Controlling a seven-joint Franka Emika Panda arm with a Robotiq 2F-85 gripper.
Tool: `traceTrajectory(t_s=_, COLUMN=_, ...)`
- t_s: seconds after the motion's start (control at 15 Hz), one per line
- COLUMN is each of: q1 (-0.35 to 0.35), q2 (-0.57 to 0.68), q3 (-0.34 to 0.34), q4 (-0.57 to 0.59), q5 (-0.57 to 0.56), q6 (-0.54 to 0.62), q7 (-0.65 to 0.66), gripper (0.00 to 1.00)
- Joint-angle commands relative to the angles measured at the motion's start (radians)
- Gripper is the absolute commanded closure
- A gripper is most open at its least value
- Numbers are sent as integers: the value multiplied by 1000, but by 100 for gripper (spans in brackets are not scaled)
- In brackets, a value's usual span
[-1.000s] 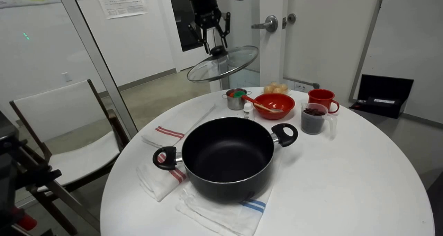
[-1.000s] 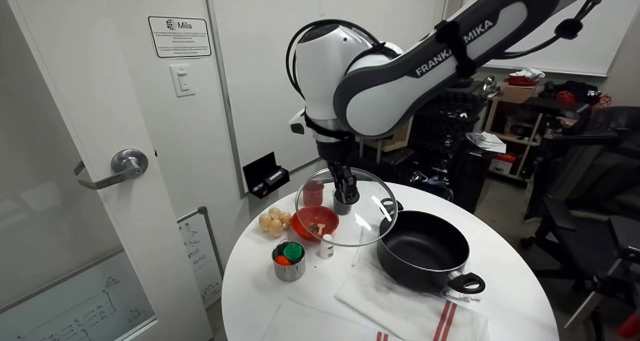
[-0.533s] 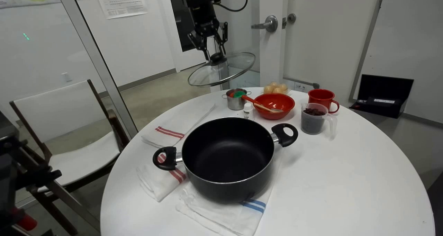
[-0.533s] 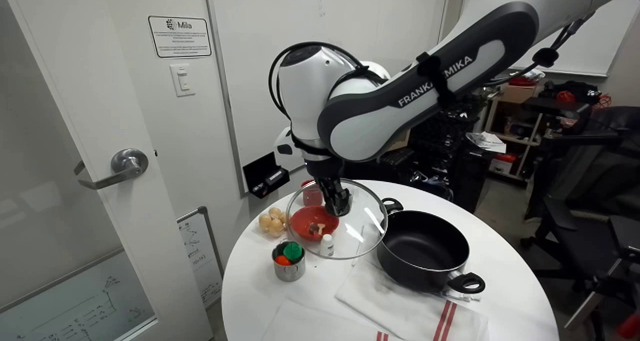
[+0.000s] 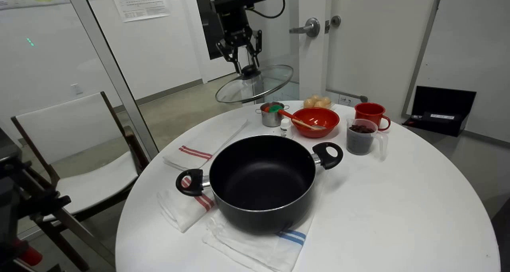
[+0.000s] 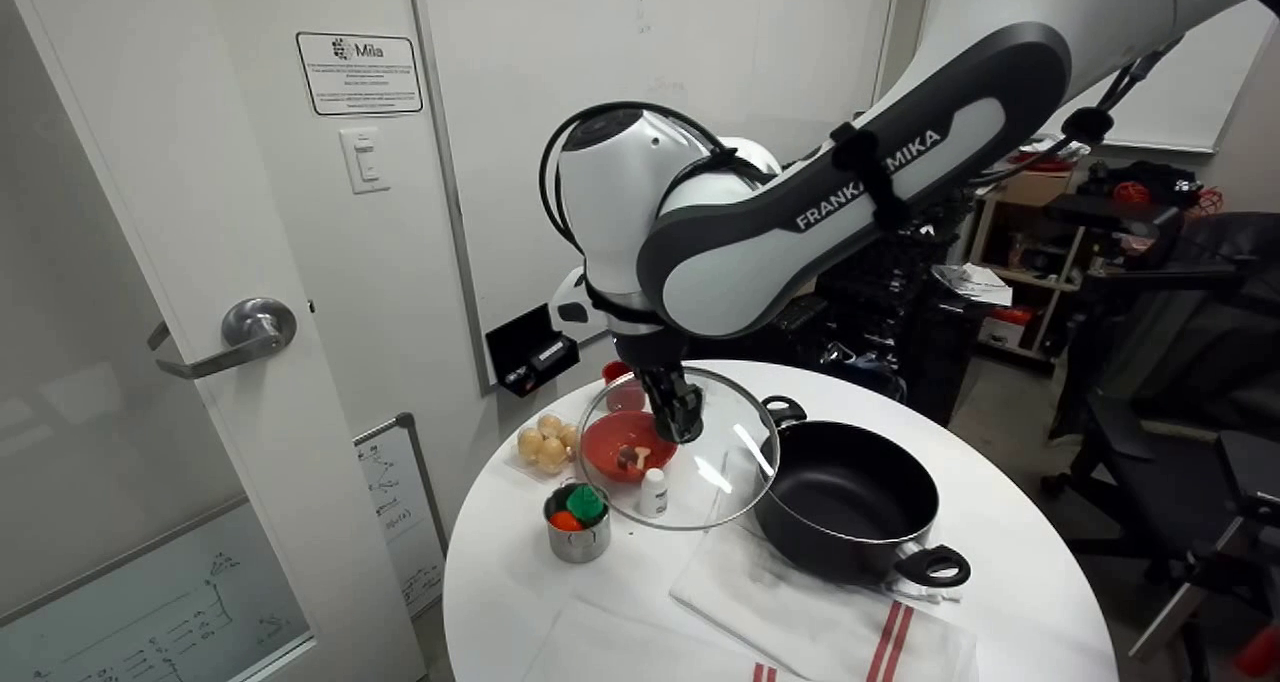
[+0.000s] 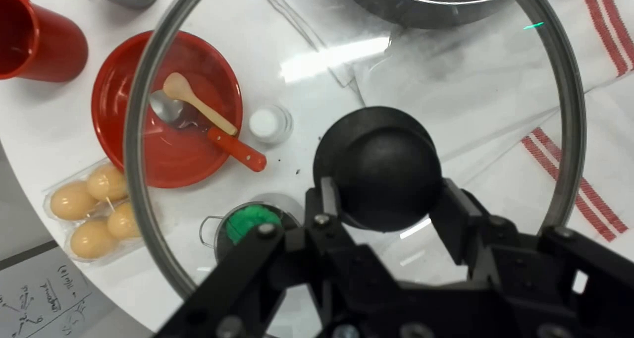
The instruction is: Move the pot's lid to the table
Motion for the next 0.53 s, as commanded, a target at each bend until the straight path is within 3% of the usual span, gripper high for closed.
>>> traceTrajectory(t_s=0.0, q1=22, q2=25, q3=9, q4=10, q5=-5, q6=12, q7=-5, gripper=76)
traceTrajectory(t_s=0.47, q1=60, q2=115, q3=34, q4=43, q5=0, q6=21, q7=-27, gripper=76)
